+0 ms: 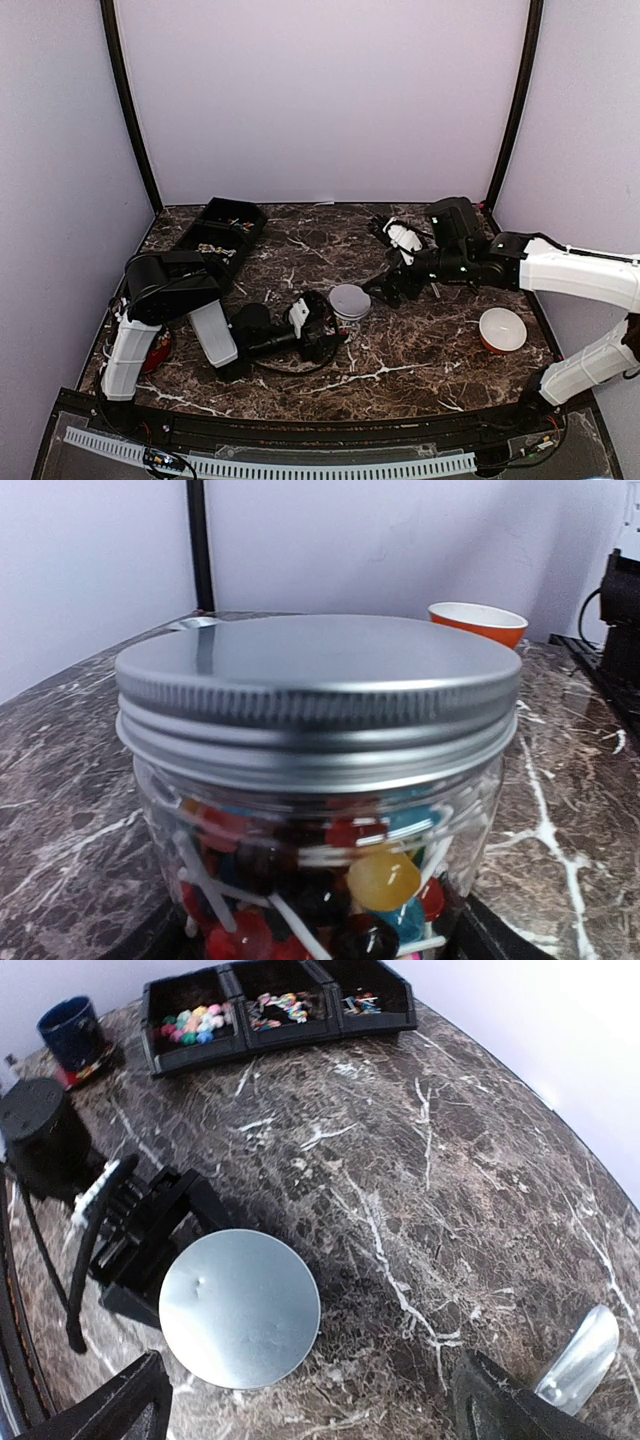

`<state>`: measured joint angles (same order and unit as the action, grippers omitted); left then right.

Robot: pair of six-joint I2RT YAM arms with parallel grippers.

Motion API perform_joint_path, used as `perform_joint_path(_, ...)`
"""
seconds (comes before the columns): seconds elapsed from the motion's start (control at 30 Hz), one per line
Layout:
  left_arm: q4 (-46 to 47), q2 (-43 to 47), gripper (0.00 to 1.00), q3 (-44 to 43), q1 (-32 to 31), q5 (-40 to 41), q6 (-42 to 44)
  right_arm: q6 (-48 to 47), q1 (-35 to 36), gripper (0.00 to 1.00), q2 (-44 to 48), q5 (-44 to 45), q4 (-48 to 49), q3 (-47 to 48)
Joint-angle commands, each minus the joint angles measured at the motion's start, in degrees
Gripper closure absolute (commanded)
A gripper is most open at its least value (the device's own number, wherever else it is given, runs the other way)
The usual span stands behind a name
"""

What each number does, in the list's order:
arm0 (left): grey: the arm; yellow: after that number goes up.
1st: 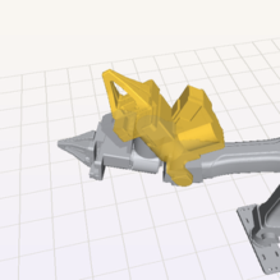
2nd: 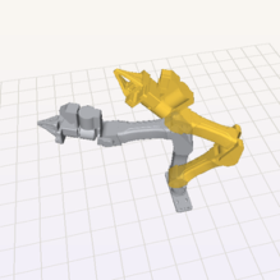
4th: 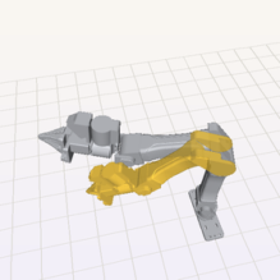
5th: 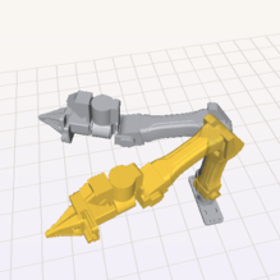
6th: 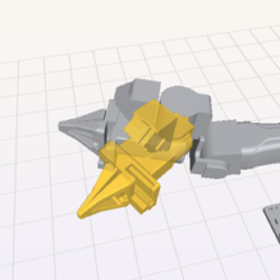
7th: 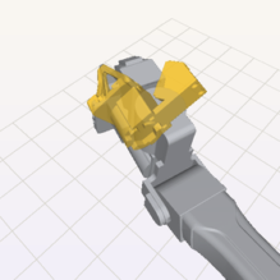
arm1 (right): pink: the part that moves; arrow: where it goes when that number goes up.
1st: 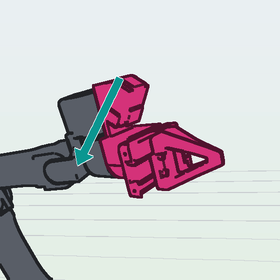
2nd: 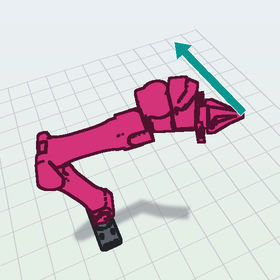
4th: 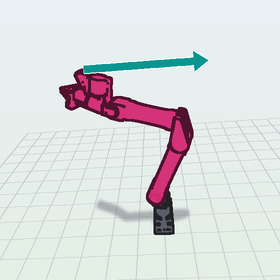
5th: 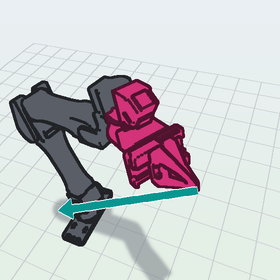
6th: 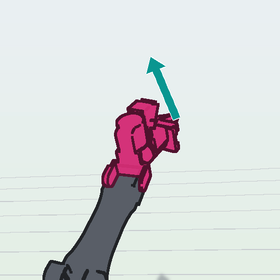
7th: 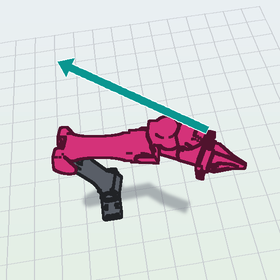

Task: Pack the candies
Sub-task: Rotate the box lid from the packing box.

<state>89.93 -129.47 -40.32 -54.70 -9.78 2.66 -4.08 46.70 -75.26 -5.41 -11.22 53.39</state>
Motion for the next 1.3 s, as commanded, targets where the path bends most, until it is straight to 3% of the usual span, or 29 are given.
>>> perform_joint_path(0.0,9.8,4.4,0.26,-0.4,0.1,-12.0,-3.8,-18.0,-0.4,0.02,2.1,-8.9,-13.5,3.4)
perform_joint_path(0.27,9.7,5.0,0.26,0.2,0.1,-28.0,-7.9,-31.6,-0.4,0.03,3.6,-18.5,-22.8,7.1)
perform_joint_path(0.53,9.7,3.2,0.26,-1.5,0.4,-39.3,-9.5,-37.2,0.3,0.02,0.2,-24.1,-24.7,9.1)
perform_joint_path(1.27,8.2,2.4,0.26,-4.1,1.1,-46.8,-11.6,-41.8,5.4,0.02,-8.0,-30.0,-29.9,12.3)
